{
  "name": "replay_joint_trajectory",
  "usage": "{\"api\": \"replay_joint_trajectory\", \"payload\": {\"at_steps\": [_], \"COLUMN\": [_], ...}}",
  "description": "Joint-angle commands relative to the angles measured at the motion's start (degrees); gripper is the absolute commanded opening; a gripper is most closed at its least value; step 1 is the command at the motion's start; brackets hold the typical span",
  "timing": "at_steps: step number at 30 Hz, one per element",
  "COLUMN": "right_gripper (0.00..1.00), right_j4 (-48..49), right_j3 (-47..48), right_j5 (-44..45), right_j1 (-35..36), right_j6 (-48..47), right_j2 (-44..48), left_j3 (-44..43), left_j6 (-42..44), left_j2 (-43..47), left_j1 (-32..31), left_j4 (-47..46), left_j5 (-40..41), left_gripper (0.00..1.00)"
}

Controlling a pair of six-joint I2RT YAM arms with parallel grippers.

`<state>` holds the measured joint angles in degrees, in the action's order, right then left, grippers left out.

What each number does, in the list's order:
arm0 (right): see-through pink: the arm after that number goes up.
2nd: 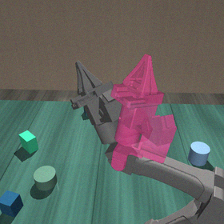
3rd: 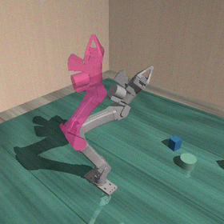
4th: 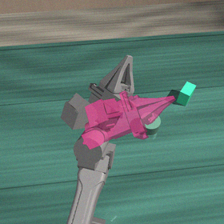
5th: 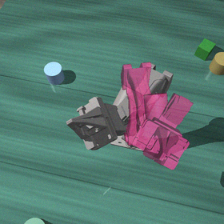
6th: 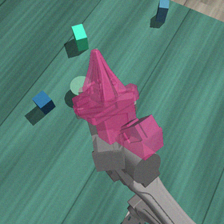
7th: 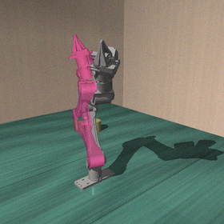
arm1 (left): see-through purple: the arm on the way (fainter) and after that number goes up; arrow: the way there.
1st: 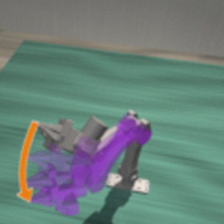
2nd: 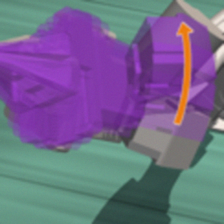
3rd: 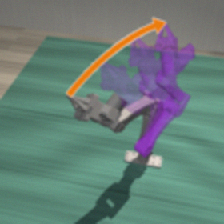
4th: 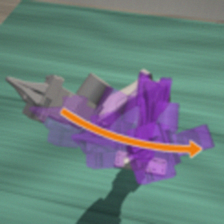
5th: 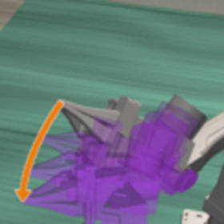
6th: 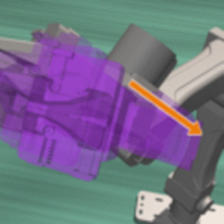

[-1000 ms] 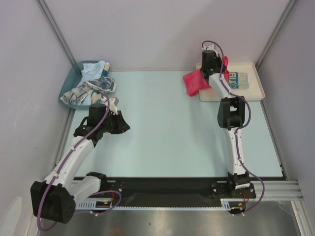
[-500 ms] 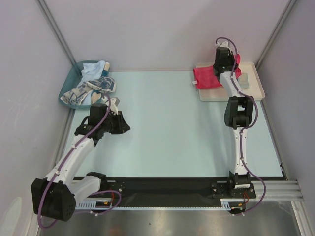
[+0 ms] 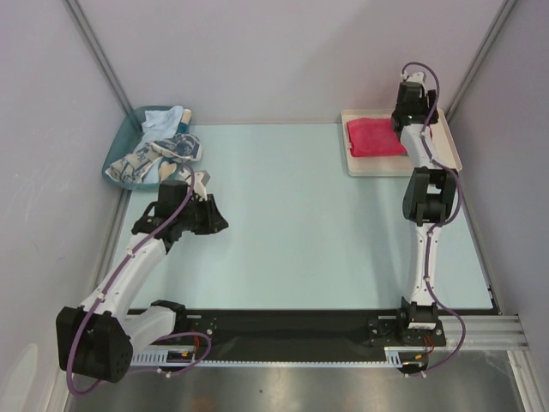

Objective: Fold and stack the towels
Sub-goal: Neatly place the folded towel into the bin

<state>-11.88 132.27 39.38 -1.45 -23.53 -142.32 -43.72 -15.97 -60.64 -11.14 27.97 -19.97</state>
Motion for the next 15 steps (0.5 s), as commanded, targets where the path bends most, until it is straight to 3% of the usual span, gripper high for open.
{"api": "replay_joint_trajectory", "payload": {"at_steps": [1,2,6,11,15], "right_gripper": [0.70,0.81,0.99,1.00,1.00], "right_j4": [-2.4,-3.1,-7.3,-16.0,-14.4], "right_j3": [-0.9,-0.7,-0.3,1.4,-11.9], "right_j5": [-5.0,-5.5,-9.0,-17.4,-25.3], "right_j1": [-2.3,-2.6,-2.9,-2.0,3.4], "right_j6": [7.3,8.4,14.9,26.1,32.5], "right_j2": [4.4,4.6,7.8,15.3,26.1], "left_j3": [-0.7,-0.7,-0.8,-4.6,-14.4], "left_j6": [1.1,1.1,0.9,-3.8,-10.5], "left_j2": [0.3,0.5,1.3,1.9,-1.8], "left_j1": [-0.4,-0.4,-0.3,-0.2,0.3], "left_j4": [-2.0,-2.0,-1.8,-2.0,-3.8], "left_j5": [-1.1,-0.9,-0.1,2.7,11.2], "left_gripper": [0.30,0.31,0.33,0.35,0.33]}}
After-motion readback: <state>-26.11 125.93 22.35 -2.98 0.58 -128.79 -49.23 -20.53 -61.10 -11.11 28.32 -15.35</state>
